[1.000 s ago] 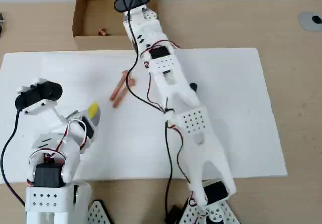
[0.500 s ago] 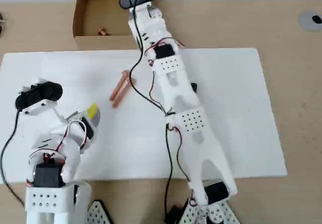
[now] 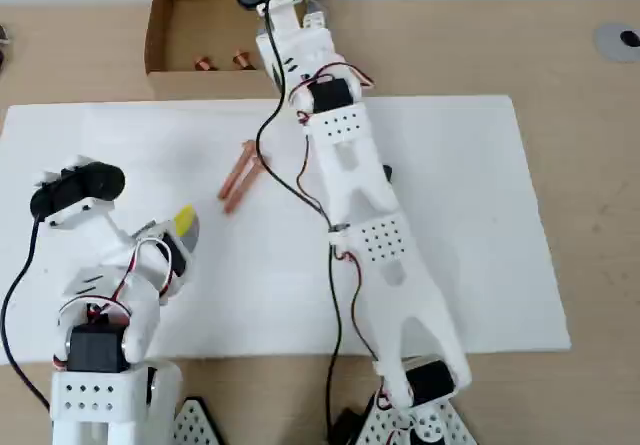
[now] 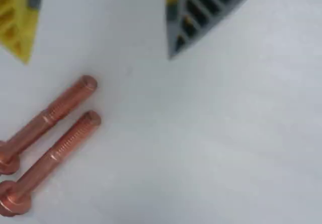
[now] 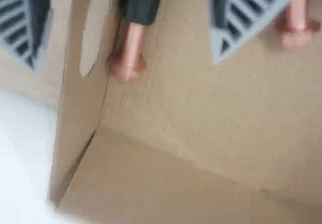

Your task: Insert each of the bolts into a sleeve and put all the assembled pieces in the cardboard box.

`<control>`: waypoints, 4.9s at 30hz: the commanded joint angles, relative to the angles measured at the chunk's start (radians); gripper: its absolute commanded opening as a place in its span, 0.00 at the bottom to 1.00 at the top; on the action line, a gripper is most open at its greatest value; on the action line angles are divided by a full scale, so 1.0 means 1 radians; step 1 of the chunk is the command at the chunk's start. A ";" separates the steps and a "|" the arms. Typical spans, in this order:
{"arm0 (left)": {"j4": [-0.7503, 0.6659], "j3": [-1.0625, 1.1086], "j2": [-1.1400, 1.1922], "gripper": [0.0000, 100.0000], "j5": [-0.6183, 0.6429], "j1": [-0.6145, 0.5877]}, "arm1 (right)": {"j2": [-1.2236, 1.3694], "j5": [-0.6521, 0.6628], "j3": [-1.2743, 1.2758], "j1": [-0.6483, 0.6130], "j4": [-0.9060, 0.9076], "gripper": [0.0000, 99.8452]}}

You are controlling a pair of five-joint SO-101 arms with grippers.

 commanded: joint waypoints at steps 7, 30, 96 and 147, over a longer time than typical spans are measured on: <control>0.009 -0.078 0.024 0.20 -0.008 -0.009 | -0.486 -0.100 -0.056 -0.019 0.621 0.26; 0.262 -1.030 1.260 0.19 -0.181 -0.002 | -0.932 0.138 0.248 0.222 1.033 0.26; 0.199 -1.528 1.929 0.16 -0.717 0.135 | -1.592 -0.526 2.198 0.205 0.170 0.26; 0.212 -1.511 1.931 0.16 -0.902 0.138 | -1.280 -0.345 1.989 0.229 0.061 0.26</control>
